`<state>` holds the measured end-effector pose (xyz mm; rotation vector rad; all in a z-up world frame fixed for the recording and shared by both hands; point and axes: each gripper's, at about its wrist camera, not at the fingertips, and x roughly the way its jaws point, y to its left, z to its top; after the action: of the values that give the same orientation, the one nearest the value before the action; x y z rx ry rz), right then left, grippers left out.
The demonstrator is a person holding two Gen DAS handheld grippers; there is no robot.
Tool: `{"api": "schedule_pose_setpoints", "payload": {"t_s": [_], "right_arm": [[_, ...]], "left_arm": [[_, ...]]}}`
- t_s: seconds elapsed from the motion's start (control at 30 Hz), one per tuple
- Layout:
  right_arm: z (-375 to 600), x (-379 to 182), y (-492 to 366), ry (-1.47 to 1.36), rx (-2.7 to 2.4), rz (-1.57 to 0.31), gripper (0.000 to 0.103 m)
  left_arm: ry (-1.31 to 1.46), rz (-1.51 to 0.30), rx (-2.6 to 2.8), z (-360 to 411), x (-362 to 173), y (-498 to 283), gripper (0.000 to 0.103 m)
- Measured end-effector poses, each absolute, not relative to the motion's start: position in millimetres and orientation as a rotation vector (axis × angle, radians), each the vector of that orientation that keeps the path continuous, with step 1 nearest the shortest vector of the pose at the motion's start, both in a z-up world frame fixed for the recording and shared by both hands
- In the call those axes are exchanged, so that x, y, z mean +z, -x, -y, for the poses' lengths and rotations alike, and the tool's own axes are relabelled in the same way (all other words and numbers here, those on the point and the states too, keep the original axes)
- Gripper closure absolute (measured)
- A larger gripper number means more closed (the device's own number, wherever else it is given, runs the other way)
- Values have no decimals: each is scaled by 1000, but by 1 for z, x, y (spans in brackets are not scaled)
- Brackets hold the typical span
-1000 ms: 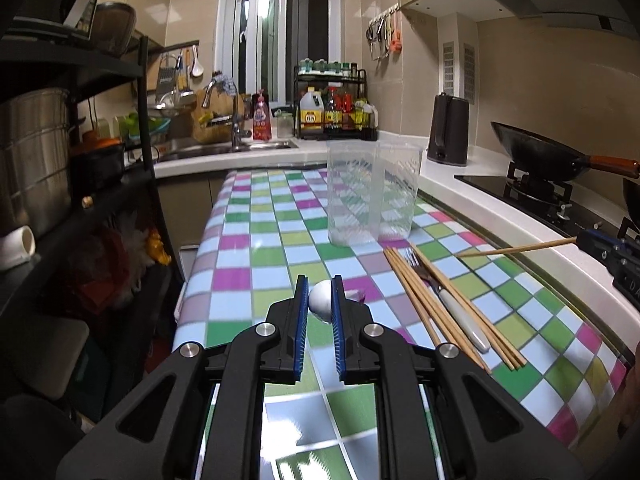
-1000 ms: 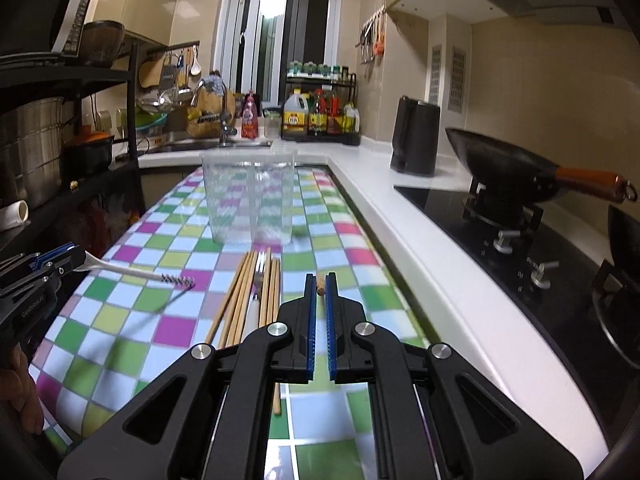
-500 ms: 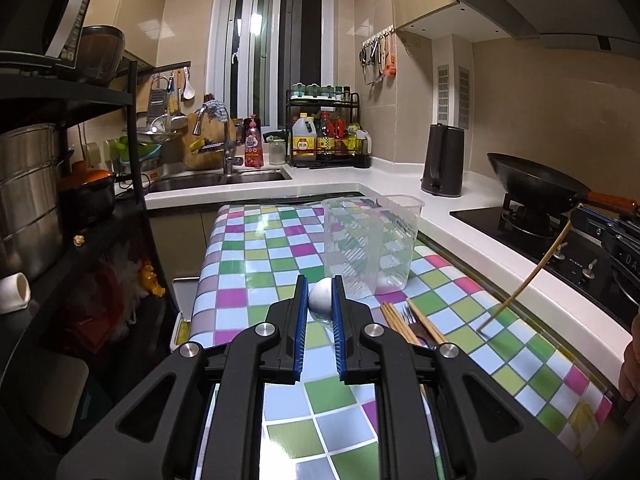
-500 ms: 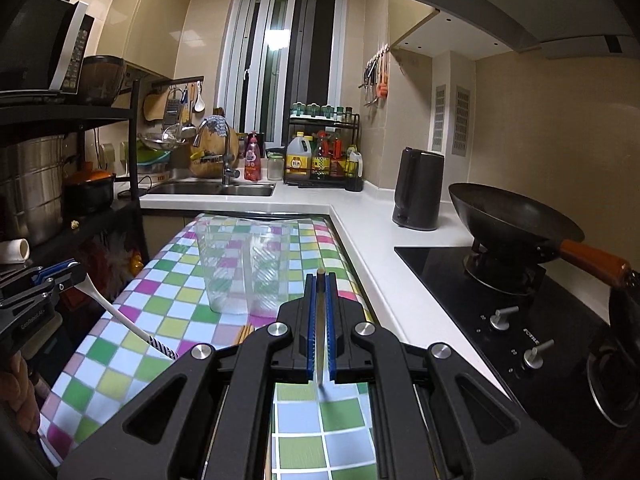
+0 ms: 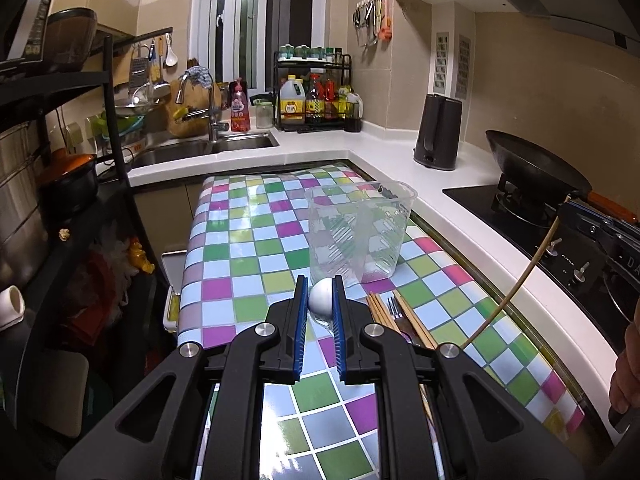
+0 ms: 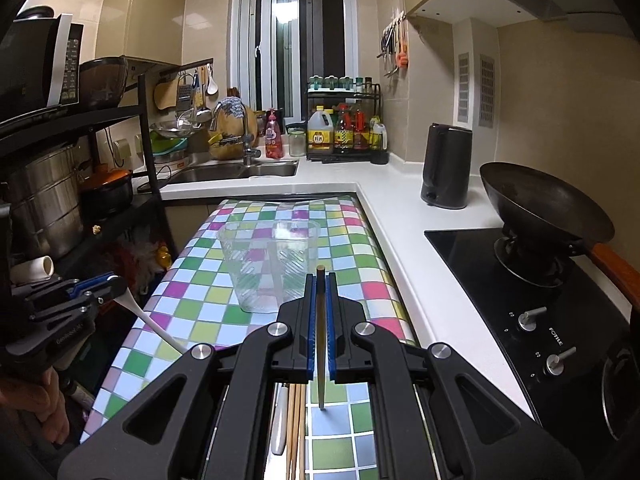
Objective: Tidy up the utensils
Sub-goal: 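Lift the spoon with the left tool while the right tool carries the chopstick toward the clear container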
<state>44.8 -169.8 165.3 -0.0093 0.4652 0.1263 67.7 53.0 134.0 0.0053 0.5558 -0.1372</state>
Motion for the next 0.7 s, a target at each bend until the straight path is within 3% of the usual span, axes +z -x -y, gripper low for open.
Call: {"api": "schedule_pose_setpoints", "payload": {"t_s": [0.23,0.57,0.7], "right_arm": [[172,197,-67,-47,173,-502,98],[160,301,-113,-32,198,-327,98],[151,317,-140,-47,207,-283,98]], "left_arm": [[-9,-579,-166,-52,160,-86,91],[-53,-472,-176,-53,246,-142,91],[-55,-446,-165,-47,264,-170,91]]}}
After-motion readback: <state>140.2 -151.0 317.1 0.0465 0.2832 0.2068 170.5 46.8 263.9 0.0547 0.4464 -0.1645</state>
